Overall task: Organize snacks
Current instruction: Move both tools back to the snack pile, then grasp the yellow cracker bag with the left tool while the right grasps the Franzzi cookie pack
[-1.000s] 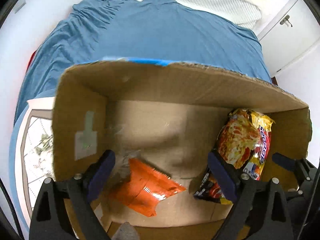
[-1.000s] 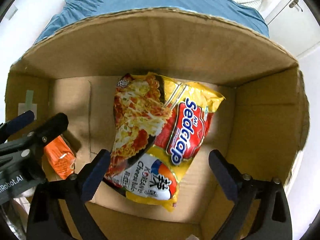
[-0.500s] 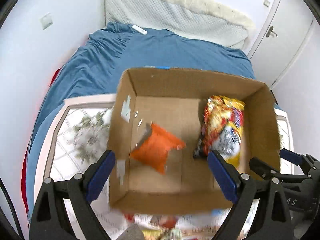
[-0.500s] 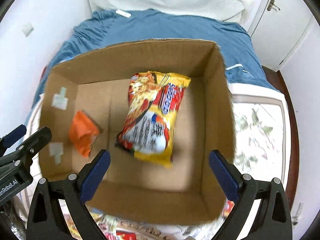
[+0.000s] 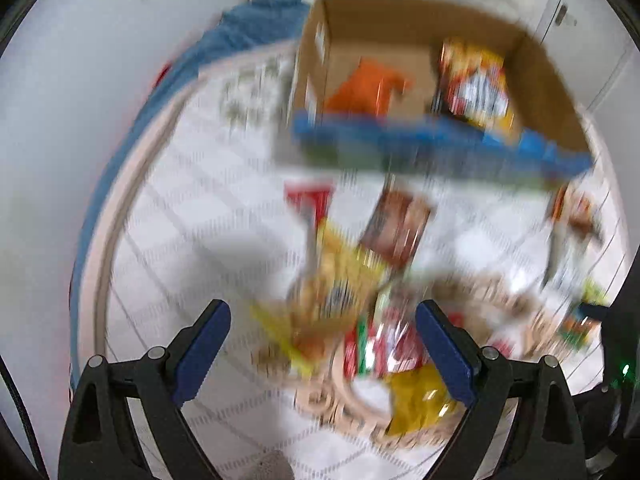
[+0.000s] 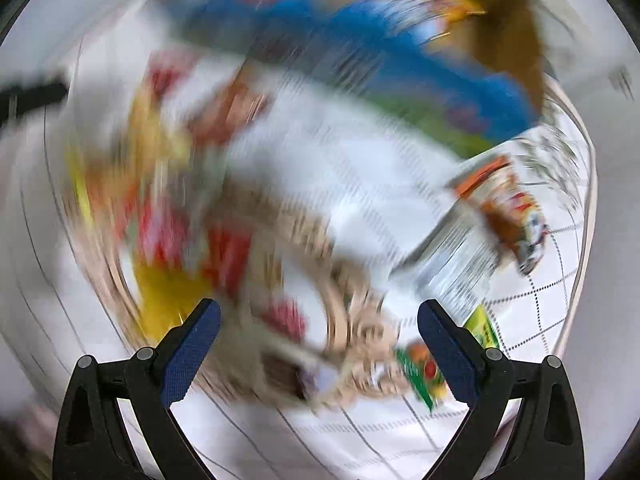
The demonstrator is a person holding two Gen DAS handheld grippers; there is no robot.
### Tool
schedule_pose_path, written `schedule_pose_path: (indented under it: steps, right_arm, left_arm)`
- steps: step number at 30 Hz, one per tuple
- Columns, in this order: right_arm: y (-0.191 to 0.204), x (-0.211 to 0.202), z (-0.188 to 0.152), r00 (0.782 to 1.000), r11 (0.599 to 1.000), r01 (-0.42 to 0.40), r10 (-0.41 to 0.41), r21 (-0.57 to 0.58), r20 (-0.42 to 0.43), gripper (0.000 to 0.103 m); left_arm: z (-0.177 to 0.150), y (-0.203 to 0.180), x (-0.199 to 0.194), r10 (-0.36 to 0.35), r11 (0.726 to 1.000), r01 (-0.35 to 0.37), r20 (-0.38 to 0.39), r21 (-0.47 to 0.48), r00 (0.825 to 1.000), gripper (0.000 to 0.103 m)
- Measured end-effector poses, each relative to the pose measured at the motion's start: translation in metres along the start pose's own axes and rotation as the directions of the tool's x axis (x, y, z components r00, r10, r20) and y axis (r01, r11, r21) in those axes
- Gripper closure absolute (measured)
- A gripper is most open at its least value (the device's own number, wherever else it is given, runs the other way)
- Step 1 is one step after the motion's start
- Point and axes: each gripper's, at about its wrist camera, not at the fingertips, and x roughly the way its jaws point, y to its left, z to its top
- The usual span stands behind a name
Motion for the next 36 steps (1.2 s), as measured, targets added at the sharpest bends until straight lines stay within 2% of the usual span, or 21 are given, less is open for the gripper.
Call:
schedule_pose_path:
  steps: [3,6,11,14,16,19,22,24,26,28,30,31,33,36]
  right_arm:
    - [0.031,0.034,-0.022,0.992,0.979,0.087,-0.103,-0.187,-0.076,0.002]
    - [0.048,0.062,-0.037,0.978,0.945,0.117,-0.163,-0.306,-0.132,0.002]
    - [0.064,0.085,-0.047,0.971,0.908,0.082,-0.166,-0.410,-0.174,0.003]
    - [0.067,0.097,-0.051,0.967,0.896,0.080,-0.176,-0.436,-0.185,0.011]
    - [0.056,0.101,-0.051,0.969,0.929,0.034,-0.120,-0.368,-0.214,0.022]
    - [0.028,0.097,-0.046,0.973,0.982,-0.043,-0.001,-0.183,-0.231,0.024]
    - [-0.009,0.091,-0.043,0.973,0.991,-0.114,0.125,0.064,-0.193,0.026]
    - [-0.033,0.087,-0.045,0.970,0.960,-0.158,0.195,0.232,-0.144,0.028]
    - [-0.056,0.083,-0.051,0.964,0.893,-0.206,0.256,0.400,-0.075,0.028]
    - [-0.074,0.085,-0.057,0.956,0.824,-0.237,0.292,0.515,-0.026,0.028]
    - [-0.084,0.089,-0.063,0.954,0.790,-0.244,0.300,0.562,-0.009,0.027]
    - [-0.089,0.091,-0.063,0.953,0.779,-0.244,0.304,0.578,-0.008,0.024]
    - [-0.092,0.098,-0.061,0.948,0.765,-0.255,0.319,0.592,-0.004,0.016]
    - [-0.095,0.097,-0.051,0.945,0.765,-0.254,0.326,0.592,-0.016,0.013]
  left_arm:
    - [-0.029,-0.001,0.026,0.015,1.000,-0.015,-0.073,-0.004,0.997,0.009]
    - [-0.045,0.001,0.039,0.042,0.999,-0.042,-0.103,-0.002,0.994,0.009]
    - [-0.053,0.002,0.049,0.076,0.997,-0.075,-0.118,0.012,0.990,0.009]
    - [-0.054,0.003,0.052,0.101,0.995,-0.097,-0.120,0.037,0.988,0.009]
    - [-0.050,0.002,0.054,0.119,0.992,-0.112,-0.114,0.062,0.986,0.009]
    - [-0.039,-0.005,0.060,0.139,0.986,-0.129,-0.103,0.105,0.985,0.009]
    - [-0.025,-0.015,0.073,0.156,0.979,-0.138,-0.115,0.153,0.981,0.009]
    - [-0.018,-0.024,0.084,0.175,0.971,-0.152,-0.119,0.186,0.977,0.009]
    - [-0.014,-0.032,0.093,0.198,0.961,-0.168,-0.122,0.218,0.973,0.008]
    - [-0.009,-0.043,0.104,0.245,0.941,-0.208,-0.111,0.268,0.963,0.008]
    - [-0.004,-0.050,0.114,0.290,0.918,-0.247,-0.099,0.311,0.952,0.008]
    - [-0.001,-0.054,0.121,0.319,0.902,-0.272,-0.091,0.336,0.943,0.008]
    - [0.006,-0.059,0.128,0.339,0.887,-0.290,-0.081,0.361,0.937,0.008]
    - [0.016,-0.064,0.135,0.337,0.884,-0.284,-0.083,0.372,0.938,0.008]
